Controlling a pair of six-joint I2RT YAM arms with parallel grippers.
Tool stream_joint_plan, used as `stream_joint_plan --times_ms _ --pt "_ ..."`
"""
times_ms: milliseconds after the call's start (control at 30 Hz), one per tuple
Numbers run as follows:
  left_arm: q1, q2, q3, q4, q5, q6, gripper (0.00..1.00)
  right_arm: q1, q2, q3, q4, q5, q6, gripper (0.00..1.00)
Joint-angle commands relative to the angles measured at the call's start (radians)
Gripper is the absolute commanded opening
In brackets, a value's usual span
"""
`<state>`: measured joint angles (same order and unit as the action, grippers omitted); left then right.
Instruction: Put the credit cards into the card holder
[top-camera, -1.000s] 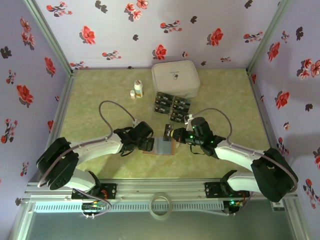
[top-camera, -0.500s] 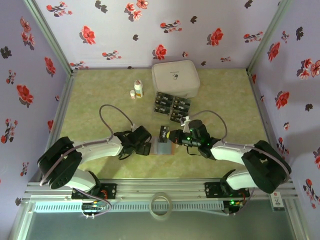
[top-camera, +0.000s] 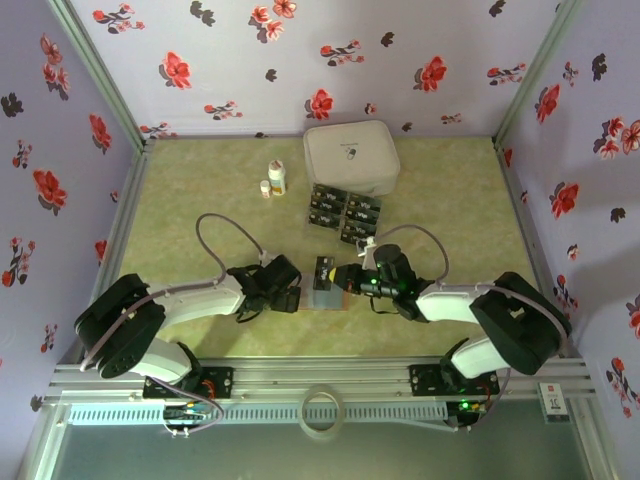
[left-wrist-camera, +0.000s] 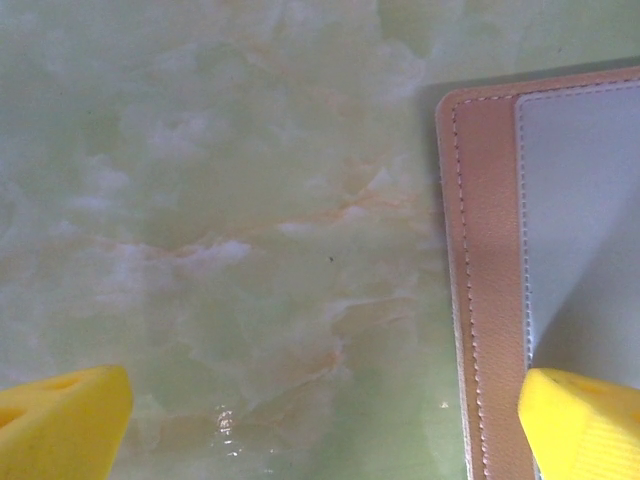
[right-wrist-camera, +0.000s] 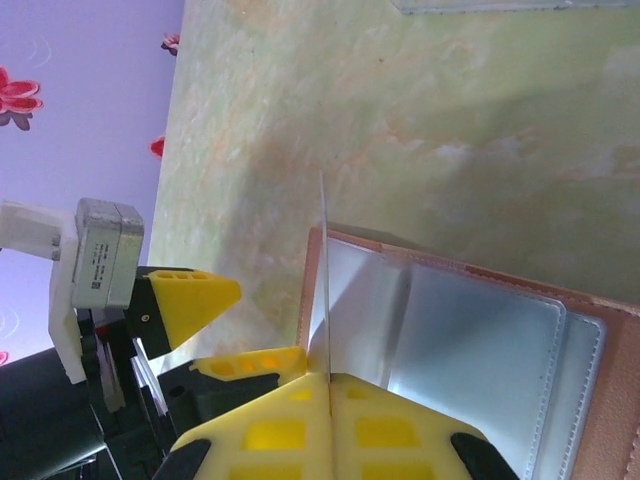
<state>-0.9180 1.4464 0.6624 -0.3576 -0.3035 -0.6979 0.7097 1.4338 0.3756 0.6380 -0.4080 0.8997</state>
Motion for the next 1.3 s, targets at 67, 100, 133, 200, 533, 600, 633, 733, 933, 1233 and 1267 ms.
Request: stream_joint_plan --times_ms 67,100,133,200,533,600,633,733,933,1233,1267 --pt "0.008 -0.012 -0.035 -0.004 -0.022 -0.040 1.00 0.008 0.030 -0.034 0.088 0.005 -0.016 0.00" --pt "0.008 -0.013 -0.039 -0.005 -0.023 -0.043 1.00 0.008 0.034 -0.041 0.105 0.006 -0.013 0.00" --pt "0.008 -0.015 -0.039 -0.004 -0.023 -0.046 1.00 0.008 0.038 -0.045 0.119 0.006 -0.009 0.00" --pt "0.007 -0.020 -0.043 -0.006 -0.022 -0.055 1.00 0.008 0.050 -0.052 0.143 0.006 -0.005 0.00" --pt "0.006 -0.021 -0.049 -0.012 -0.022 -0.071 1.00 0.008 0.105 -0.060 0.217 0.001 0.018 0.00" --pt "0.007 -0.021 -0.049 -0.012 -0.023 -0.071 1.00 0.007 0.118 -0.064 0.235 -0.002 0.025 0.00" --pt "0.007 -0.021 -0.049 -0.012 -0.022 -0.071 1.00 0.008 0.122 -0.066 0.246 -0.003 0.029 0.00" --pt "0.007 -0.022 -0.049 -0.014 -0.023 -0.071 1.00 0.008 0.141 -0.074 0.282 -0.005 0.044 0.00" --pt "0.007 -0.023 -0.049 -0.016 -0.023 -0.072 1.00 0.010 0.179 -0.089 0.347 -0.012 0.070 0.00" --pt "0.007 -0.024 -0.051 -0.014 -0.022 -0.072 1.00 0.020 0.217 -0.096 0.401 -0.024 0.092 0.00" --pt "0.007 -0.026 -0.051 -0.015 -0.023 -0.071 1.00 0.022 0.221 -0.098 0.404 -0.024 0.093 0.00"
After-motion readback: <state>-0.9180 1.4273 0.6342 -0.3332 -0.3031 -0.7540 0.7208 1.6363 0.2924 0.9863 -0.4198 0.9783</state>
